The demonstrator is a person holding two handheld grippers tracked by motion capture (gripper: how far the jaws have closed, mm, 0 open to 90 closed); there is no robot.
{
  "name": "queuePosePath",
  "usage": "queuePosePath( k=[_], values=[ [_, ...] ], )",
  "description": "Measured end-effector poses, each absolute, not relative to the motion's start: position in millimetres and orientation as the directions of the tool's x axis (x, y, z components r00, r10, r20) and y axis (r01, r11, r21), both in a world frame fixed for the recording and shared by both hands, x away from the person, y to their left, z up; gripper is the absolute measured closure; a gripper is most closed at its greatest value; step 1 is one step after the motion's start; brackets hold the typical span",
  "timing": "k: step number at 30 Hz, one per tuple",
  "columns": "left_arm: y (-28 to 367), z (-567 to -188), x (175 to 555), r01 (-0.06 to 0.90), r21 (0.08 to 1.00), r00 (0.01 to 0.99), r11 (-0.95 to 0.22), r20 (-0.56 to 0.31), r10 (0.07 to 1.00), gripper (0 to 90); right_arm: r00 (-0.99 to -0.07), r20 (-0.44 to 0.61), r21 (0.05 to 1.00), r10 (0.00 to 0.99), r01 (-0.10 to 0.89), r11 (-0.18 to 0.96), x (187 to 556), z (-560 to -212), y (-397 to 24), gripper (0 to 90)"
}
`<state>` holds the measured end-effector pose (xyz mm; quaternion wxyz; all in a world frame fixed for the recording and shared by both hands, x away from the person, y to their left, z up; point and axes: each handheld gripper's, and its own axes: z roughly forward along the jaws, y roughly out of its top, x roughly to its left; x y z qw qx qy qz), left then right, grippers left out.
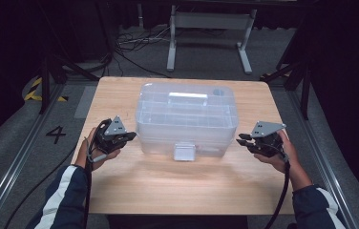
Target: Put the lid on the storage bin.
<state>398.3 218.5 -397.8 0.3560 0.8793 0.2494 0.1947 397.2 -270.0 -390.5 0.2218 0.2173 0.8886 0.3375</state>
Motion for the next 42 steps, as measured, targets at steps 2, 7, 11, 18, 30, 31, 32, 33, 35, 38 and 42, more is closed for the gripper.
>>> queuePosePath(
  k=[2, 7, 11, 18, 30, 31, 32, 33, 35, 38, 42],
  values=[
    [220.3, -398.4, 397.1, 0.305, 0.722, 0.797, -0.621, 0.164, 0.581, 89.0, -0.807, -0.255, 0.689, 0.533, 0.235, 0.685, 397.5, -391.1, -270.4, 75.0],
    [225.8, -400.9, 395.3, 0.316, 0.709, 0.792, -0.630, 0.169, 0.587, 88.0, -0.808, -0.258, 0.673, 0.529, 0.243, 0.699, 396.8, -393.0, -272.0, 73.0],
    [230.5, -403.8, 393.1, 0.324, 0.695, 0.791, -0.642, 0.173, 0.586, 84.9, -0.808, -0.255, 0.660, 0.531, 0.255, 0.706, 395.7, -394.5, -274.7, 69.9],
    [235.0, -411.5, 390.3, 0.338, 0.678, 0.805, -0.652, 0.151, 0.574, 76.9, -0.805, -0.260, 0.637, 0.534, 0.272, 0.721, 395.6, -398.7, -277.5, 65.1],
    [240.2, -427.7, 383.1, 0.371, 0.604, 0.796, -0.705, 0.185, 0.577, 56.0, -0.803, -0.254, 0.575, 0.539, 0.323, 0.752, 392.0, -415.9, -283.4, 49.9],
    [240.7, -430.2, 382.2, 0.371, 0.596, 0.798, -0.712, 0.188, 0.573, 54.0, -0.806, -0.251, 0.575, 0.535, 0.321, 0.752, 391.6, -417.1, -285.0, 48.6],
    [241.0, -431.5, 381.5, 0.374, 0.593, 0.798, -0.713, 0.187, 0.573, 51.7, -0.803, -0.249, 0.576, 0.542, 0.328, 0.749, 390.5, -418.7, -286.3, 47.2],
    [241.7, -433.6, 380.6, 0.381, 0.588, 0.797, -0.714, 0.183, 0.576, 50.2, -0.800, -0.249, 0.576, 0.545, 0.330, 0.748, 390.0, -419.7, -287.2, 45.8],
    [243.4, -436.4, 378.2, 0.388, 0.579, 0.794, -0.717, 0.184, 0.579, 45.4, -0.791, -0.247, 0.589, 0.560, 0.337, 0.734, 387.9, -423.0, -291.2, 43.3],
    [246.7, -439.2, 374.9, 0.392, 0.584, 0.791, -0.710, 0.180, 0.585, 41.9, -0.785, -0.243, 0.599, 0.570, 0.341, 0.724, 384.4, -427.5, -297.2, 39.1],
    [250.6, -444.1, 369.8, 0.396, 0.592, 0.787, -0.702, 0.175, 0.592, 36.3, -0.774, -0.229, 0.620, 0.590, 0.351, 0.701, 379.5, -434.6, -307.5, 36.5]
  ],
)
